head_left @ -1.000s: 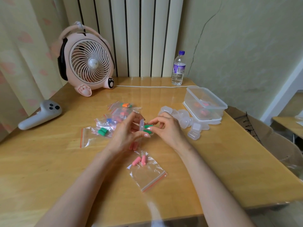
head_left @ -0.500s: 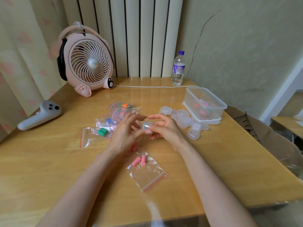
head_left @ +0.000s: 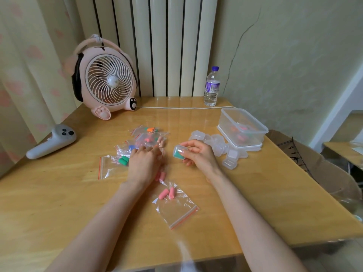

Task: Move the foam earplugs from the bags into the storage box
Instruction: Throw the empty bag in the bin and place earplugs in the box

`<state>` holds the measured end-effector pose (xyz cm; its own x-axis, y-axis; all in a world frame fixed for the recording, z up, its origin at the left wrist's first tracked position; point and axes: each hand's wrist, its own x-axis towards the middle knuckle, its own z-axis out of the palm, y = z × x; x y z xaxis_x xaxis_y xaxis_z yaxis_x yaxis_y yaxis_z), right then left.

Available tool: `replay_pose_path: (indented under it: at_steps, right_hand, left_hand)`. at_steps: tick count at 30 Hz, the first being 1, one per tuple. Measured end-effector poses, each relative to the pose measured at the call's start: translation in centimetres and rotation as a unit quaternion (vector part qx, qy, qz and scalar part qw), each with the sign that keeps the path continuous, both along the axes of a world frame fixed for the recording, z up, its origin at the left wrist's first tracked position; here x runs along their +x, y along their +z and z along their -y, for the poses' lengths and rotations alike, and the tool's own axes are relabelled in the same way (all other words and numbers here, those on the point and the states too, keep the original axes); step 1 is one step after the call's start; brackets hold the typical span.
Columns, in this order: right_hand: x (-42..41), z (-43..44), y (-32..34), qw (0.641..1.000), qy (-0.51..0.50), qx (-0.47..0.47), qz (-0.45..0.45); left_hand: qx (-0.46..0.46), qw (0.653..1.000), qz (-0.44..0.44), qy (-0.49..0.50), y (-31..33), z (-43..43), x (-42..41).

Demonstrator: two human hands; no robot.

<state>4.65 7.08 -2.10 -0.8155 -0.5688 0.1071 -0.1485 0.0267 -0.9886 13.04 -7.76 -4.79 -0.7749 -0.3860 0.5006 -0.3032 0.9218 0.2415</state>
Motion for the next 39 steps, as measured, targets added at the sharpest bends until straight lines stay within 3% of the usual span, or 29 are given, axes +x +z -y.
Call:
replay_pose_path:
  at_steps: [6, 12, 17, 20, 23, 27, 31, 33, 36, 39]
  right_hand:
    - [-0.2, -0.2, 0.9, 1.000, -0.024, -0.009, 0.018]
    - [-2.4, -2.3, 2.1, 0.991, -0.133, -0.018, 0.019]
    - [-8.0, -6.1, 3.4, 0.955, -0.293, -0.049, 0.016]
    - [-11.9, -7.7, 4.5, 0.942, -0.334, -0.041, 0.010]
    - [-14.1, -8.9, 5.2, 0.948, -0.317, 0.018, 0.021]
    - [-13.1, -10.2, 5.5, 0.953, -0.296, 0.063, -0.007]
    - [-6.8, -11.3, 6.8, 0.993, -0.084, 0.067, -0.044]
    - [-3.6, -11.8, 7.0, 0.990, 0.009, 0.114, -0.081]
    - [-0.7, -12.9, 6.1, 0.990, -0.009, 0.110, -0.093]
    - [0.9, -15.7, 5.0, 0.991, -0.053, 0.088, -0.089]
  left_hand:
    - [0.007, 0.998, -0.061, -0.022, 1.5, -0.1, 0.2]
    - [0.135, 0.976, -0.129, -0.109, 5.0, -2.4, -0.5]
    - [0.295, 0.931, -0.119, -0.178, 5.7, -4.5, -2.0]
    - [0.319, 0.924, -0.093, -0.190, 5.2, -5.2, -2.8]
    - [0.321, 0.927, -0.083, -0.178, 4.7, -5.6, -3.3]
    - [0.413, 0.885, -0.089, -0.198, 4.9, -6.6, -3.3]
    - [0.491, 0.837, -0.095, -0.223, 5.8, -8.7, -2.9]
    - [0.527, 0.811, -0.094, -0.234, 6.0, -9.7, -2.7]
    - [0.548, 0.786, -0.072, -0.276, 6.3, -11.6, -2.1]
    - [0.526, 0.783, -0.037, -0.329, 6.6, -13.7, -1.4]
